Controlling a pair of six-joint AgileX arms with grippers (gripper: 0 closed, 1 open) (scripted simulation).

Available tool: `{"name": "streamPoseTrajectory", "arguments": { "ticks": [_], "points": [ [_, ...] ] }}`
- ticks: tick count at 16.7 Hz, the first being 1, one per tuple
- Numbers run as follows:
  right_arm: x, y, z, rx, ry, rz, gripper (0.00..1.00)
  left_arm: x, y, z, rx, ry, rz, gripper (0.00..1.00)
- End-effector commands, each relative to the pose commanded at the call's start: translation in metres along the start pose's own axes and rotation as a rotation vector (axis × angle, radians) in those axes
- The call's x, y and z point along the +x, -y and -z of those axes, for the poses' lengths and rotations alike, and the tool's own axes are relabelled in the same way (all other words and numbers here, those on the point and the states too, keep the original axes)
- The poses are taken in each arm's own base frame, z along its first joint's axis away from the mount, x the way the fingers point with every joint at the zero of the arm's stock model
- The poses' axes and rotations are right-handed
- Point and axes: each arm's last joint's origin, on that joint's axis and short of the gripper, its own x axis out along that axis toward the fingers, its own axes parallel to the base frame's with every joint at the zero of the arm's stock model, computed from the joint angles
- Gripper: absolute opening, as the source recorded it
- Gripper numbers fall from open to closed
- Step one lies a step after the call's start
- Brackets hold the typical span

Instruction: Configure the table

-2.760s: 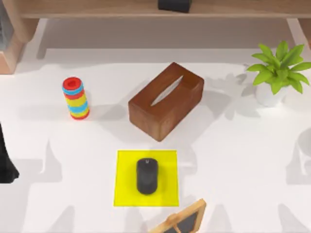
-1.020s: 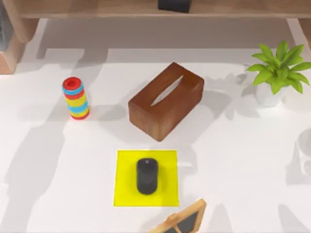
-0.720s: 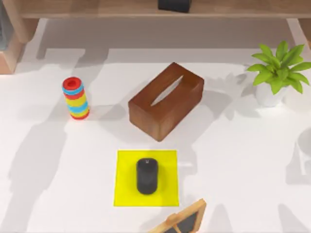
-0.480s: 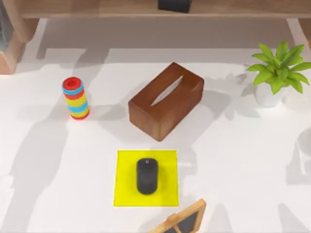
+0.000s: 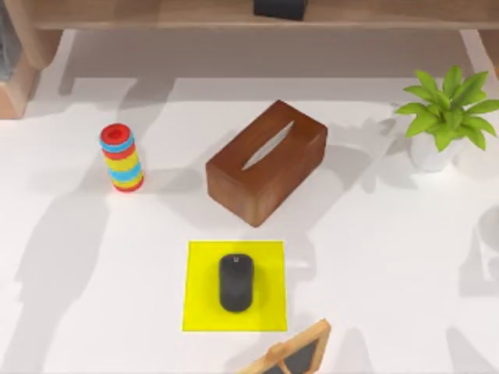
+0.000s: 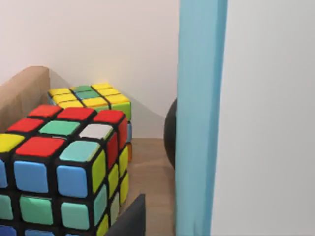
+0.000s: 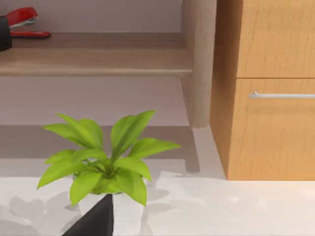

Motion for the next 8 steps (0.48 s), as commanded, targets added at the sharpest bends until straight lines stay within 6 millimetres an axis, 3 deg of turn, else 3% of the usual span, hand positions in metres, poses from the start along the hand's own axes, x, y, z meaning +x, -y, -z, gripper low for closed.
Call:
{"name": "streamPoseTrajectory", "arguments": {
  "ticks": [8],
  "points": [
    [0.0000,0.0000,0.0000,0.000,0.000,0.000,1.00,0.0000,0.0000,0.0000,0.000,0.000,0.000,0.02]
  ]
}}
